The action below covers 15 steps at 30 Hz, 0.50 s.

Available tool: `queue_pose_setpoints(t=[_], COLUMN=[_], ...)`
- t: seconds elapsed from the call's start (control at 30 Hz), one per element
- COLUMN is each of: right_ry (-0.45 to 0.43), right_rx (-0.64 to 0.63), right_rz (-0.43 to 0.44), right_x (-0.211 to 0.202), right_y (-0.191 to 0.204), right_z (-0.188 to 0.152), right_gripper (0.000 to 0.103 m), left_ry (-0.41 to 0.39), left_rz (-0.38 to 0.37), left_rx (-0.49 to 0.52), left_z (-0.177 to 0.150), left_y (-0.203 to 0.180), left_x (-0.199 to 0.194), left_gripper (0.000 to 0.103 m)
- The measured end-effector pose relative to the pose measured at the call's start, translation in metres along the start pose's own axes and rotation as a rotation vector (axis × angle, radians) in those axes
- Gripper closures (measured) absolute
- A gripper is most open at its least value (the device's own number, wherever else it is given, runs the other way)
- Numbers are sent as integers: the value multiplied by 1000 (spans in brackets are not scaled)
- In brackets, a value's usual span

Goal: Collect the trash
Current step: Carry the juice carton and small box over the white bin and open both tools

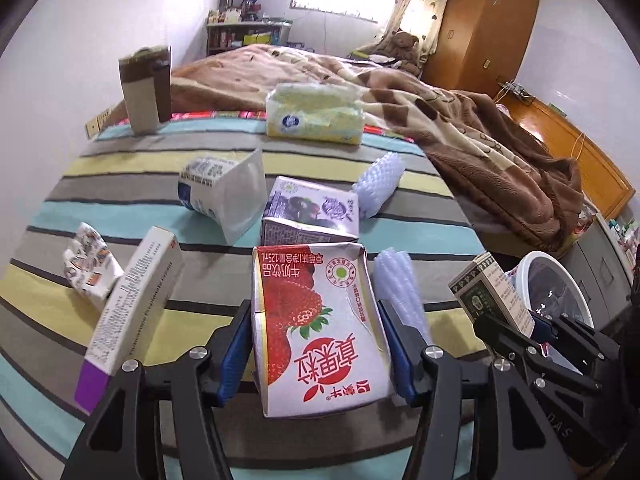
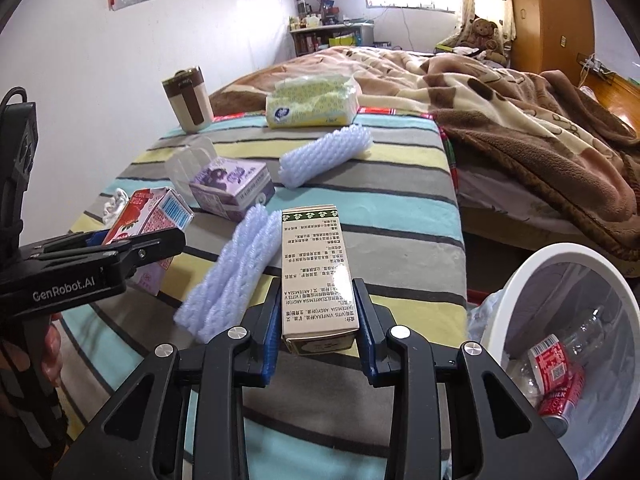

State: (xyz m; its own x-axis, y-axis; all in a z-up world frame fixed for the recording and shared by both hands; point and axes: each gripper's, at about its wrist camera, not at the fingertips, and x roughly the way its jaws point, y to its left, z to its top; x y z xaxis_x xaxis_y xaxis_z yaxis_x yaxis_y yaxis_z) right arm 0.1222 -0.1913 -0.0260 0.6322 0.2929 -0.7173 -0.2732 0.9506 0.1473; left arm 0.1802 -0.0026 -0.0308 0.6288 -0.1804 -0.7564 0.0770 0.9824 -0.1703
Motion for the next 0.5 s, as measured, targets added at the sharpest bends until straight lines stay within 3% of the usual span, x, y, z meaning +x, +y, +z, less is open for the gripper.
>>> queue_pose_setpoints(t=[0.5], right_ry=[-96], right_rx=[33], right_rz=[-9], right_x=[-47], right_y=[-3], right_z=[-6], right_gripper=[70], left_ry=[-101], left_rz=[-36], left_rx=[65], left_z=[-13], left_y=[-31], left_x=[-62], left_gripper=[43])
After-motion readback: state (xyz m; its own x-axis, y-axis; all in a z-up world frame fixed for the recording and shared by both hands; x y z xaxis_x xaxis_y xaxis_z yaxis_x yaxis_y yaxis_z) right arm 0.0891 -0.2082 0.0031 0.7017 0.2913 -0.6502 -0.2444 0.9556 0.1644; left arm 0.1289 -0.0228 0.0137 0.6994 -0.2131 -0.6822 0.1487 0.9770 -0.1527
